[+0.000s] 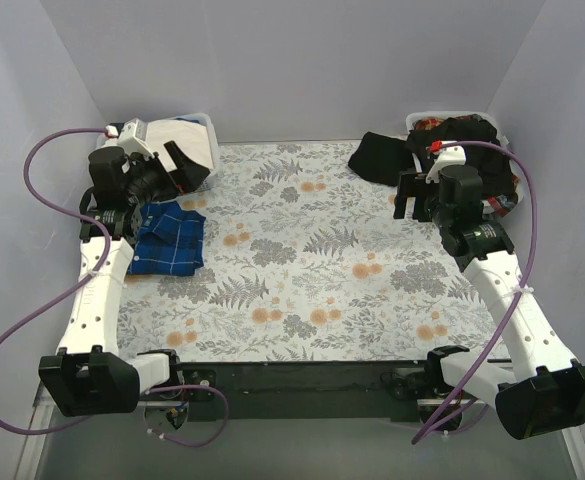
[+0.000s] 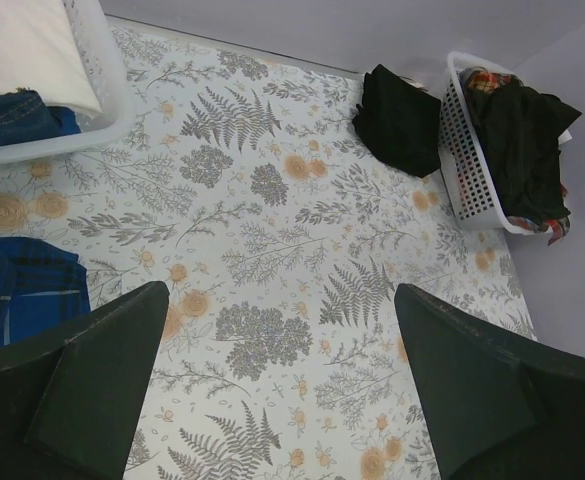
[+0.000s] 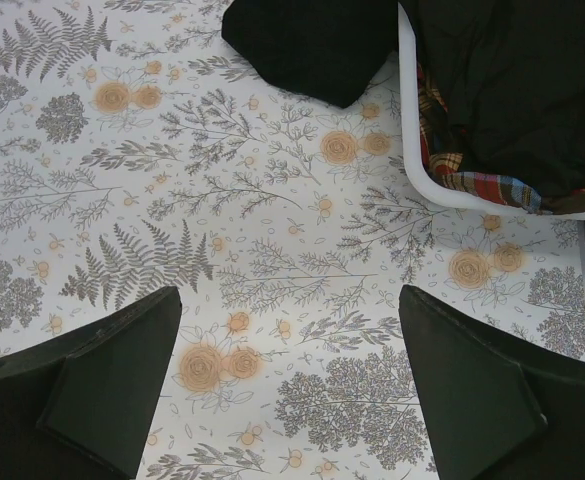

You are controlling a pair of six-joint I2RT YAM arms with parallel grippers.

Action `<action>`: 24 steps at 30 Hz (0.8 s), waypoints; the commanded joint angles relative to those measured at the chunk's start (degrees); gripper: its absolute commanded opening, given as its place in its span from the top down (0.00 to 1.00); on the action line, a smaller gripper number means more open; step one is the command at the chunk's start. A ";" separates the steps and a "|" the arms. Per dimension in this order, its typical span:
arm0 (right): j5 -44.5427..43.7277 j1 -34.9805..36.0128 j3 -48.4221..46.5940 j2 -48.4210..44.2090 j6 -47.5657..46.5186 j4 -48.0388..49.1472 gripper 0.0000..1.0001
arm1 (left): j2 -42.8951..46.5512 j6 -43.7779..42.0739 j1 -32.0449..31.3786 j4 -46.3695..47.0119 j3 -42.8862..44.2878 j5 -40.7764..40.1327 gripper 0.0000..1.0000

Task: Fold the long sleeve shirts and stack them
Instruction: Grab the shirt from the pile

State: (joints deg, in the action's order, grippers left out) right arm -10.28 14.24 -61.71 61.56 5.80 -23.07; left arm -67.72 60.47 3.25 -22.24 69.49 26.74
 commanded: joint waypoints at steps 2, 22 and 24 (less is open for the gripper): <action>-0.35 0.00 -0.69 -0.39 -0.44 0.48 0.01 | -0.13 1.14 -0.08 -0.26 1.87 -0.89 0.02; -25.22 -5.00 -29.13 24.45 9.83 -14.02 0.12 | -2.68 9.41 -0.17 3.34 0.55 12.02 0.02; -25.14 -6.76 -32.32 29.03 10.89 -12.44 0.15 | -2.33 9.05 -0.17 3.17 -0.23 12.02 0.02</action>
State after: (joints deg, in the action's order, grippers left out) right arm -29.87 10.39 -88.88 85.27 12.10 -32.64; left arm -71.61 69.91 3.25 -19.70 69.47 37.06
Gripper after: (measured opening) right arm 0.876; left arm 0.982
